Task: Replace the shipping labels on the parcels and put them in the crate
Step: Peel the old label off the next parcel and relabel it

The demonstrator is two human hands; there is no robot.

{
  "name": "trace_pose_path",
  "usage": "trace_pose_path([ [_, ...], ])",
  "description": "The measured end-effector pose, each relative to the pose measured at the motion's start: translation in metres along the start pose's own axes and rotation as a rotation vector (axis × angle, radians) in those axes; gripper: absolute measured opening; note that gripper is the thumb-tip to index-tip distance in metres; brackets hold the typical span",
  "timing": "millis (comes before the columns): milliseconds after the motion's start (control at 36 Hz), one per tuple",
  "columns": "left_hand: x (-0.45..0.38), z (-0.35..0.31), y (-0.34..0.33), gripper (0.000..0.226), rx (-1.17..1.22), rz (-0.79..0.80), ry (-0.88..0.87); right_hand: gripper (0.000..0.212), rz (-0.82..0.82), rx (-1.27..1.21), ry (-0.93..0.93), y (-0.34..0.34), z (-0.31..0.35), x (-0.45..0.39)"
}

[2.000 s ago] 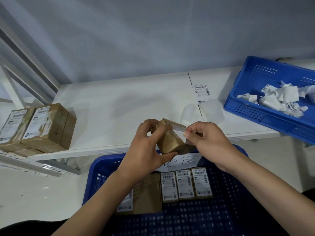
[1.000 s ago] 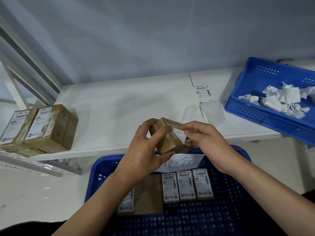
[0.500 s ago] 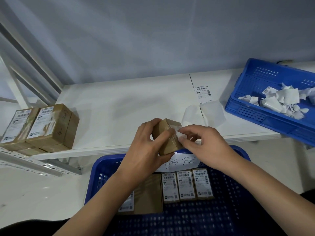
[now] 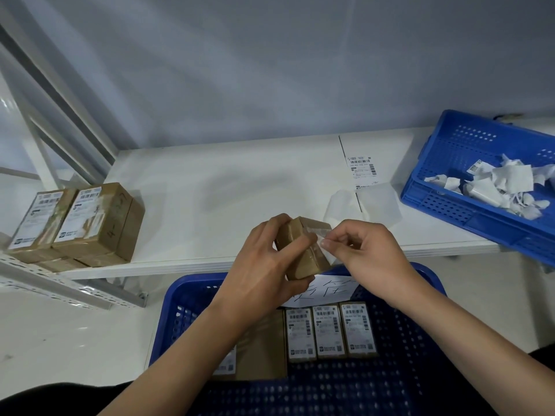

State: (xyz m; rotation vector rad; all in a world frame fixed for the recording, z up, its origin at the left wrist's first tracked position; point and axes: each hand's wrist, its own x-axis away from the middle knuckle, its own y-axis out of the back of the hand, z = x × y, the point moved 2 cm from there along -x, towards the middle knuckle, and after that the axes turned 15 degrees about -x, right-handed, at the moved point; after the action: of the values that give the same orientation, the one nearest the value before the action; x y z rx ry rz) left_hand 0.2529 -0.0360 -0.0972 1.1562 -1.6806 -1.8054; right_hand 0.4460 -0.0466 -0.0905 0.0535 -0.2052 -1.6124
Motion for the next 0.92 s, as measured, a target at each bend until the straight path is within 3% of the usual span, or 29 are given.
trace_pose_path([
  [528,0.001,0.008,0.0,0.073,0.079,-0.016,0.063,0.006,-0.164,-0.414,-0.369,0.01,-0.007,-0.005],
  [667,0.001,0.006,-0.001,0.075,0.083,-0.023,0.063,0.007,-0.201,-0.372,-0.36,0.011,-0.011,-0.005],
  [917,-0.006,0.029,0.006,0.072,0.3,0.021,0.142,0.012,-0.055,-0.462,-0.393,0.015,-0.003,-0.006],
])
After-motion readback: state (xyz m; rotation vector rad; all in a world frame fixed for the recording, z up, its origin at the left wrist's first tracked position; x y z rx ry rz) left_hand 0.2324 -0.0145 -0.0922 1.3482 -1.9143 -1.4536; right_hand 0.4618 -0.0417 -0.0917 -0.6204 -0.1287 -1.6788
